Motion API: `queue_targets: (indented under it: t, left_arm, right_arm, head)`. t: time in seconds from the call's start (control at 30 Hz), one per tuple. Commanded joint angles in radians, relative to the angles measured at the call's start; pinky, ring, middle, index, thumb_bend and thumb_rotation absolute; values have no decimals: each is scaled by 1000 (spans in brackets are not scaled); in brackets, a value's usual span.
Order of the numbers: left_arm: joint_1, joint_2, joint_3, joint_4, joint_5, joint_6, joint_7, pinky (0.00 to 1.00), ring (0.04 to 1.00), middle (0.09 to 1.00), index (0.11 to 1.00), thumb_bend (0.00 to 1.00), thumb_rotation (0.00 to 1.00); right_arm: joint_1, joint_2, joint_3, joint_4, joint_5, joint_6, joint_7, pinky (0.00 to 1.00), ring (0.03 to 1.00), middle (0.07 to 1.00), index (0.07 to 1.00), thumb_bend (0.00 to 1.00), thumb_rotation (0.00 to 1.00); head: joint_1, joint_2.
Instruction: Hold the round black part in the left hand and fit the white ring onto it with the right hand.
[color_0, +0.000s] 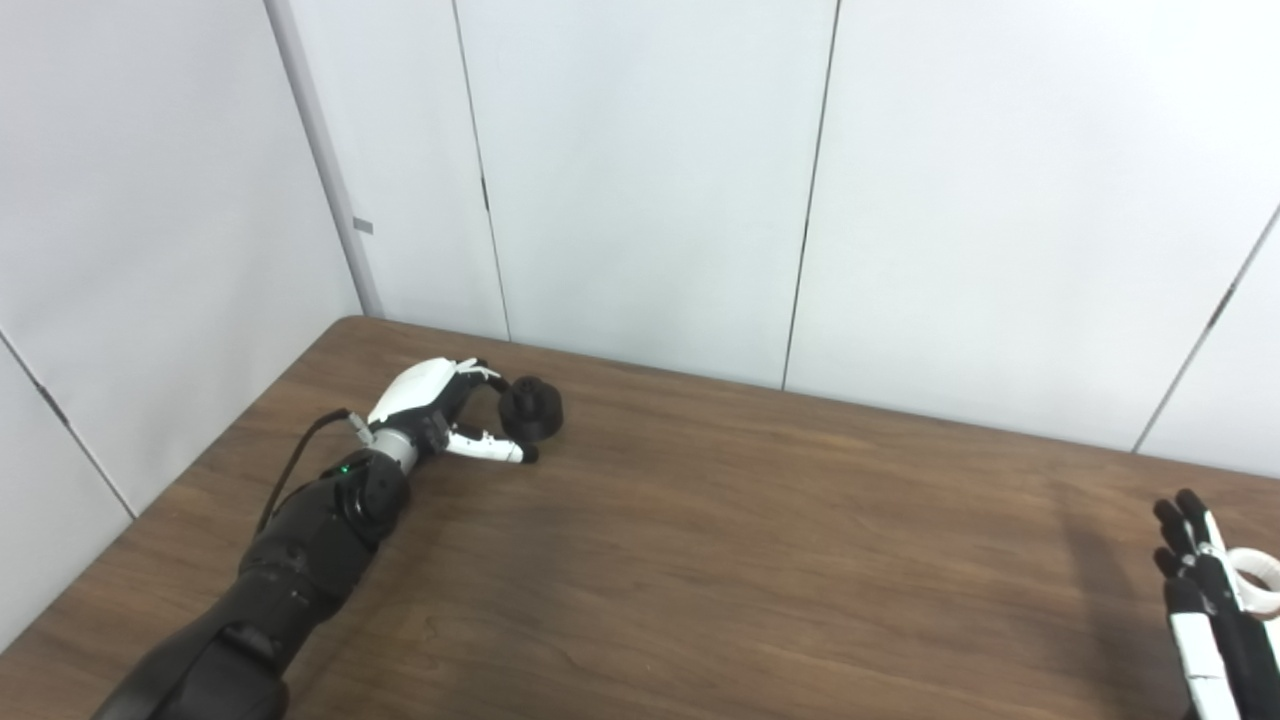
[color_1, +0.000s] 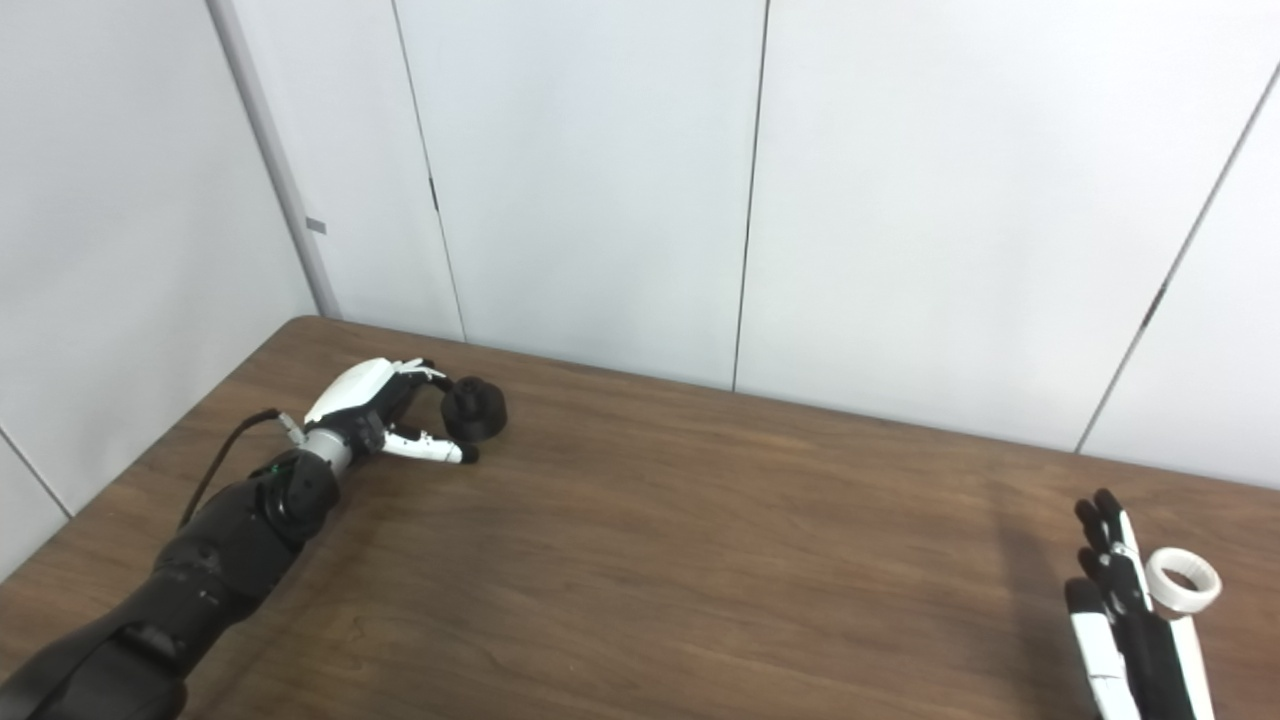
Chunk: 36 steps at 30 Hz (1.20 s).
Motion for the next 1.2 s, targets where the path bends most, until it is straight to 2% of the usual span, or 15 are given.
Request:
queue_targets:
  t: [0.0, 0.23, 0.4, 0.63, 0.87, 1.17]
  left_arm:
    - [-31, 7, -6, 13, -2, -24, -8, 1000, 1000, 962, 772, 1000, 407]
    - [-38, 6, -8, 31, -1, -47, -7, 1000, 1000, 963, 773, 994, 405]
    - [-44, 5, -16, 32, 7, -42, -10, 1000, 1000, 963, 776, 996, 421]
    - [-55, -4, -31, 30, 13, -28, -14, 1000, 1000, 958, 777, 986, 394]
    - [-71, -17, -49, 58, 13, -44, -4, 1000, 998, 952, 776, 973, 372]
    - [-92, -28, -61, 91, 11, -65, 0, 1000, 998, 946, 773, 989, 393]
  right_arm:
    - [61, 29, 9, 30, 6, 0, -7, 1000, 1000, 971, 997, 575, 915]
    - [63, 35, 11, 22, -4, 6, -10, 1000, 1000, 965, 996, 572, 919]
    - [66, 42, 12, 11, -12, 22, -15, 1000, 1000, 963, 996, 580, 918]
    - [68, 51, 12, 1, -9, 27, -11, 1000, 1000, 961, 1000, 571, 908]
    - [69, 56, 16, -3, -35, 27, -19, 981, 994, 964, 1000, 576, 920]
    - [73, 62, 15, -12, -25, 28, -13, 1000, 1000, 964, 999, 583, 911]
  head:
    - [0, 2]
    - [-8, 3]
    - [-18, 2]
    - [-24, 3]
    - [-31, 5]
    - [-35, 6]
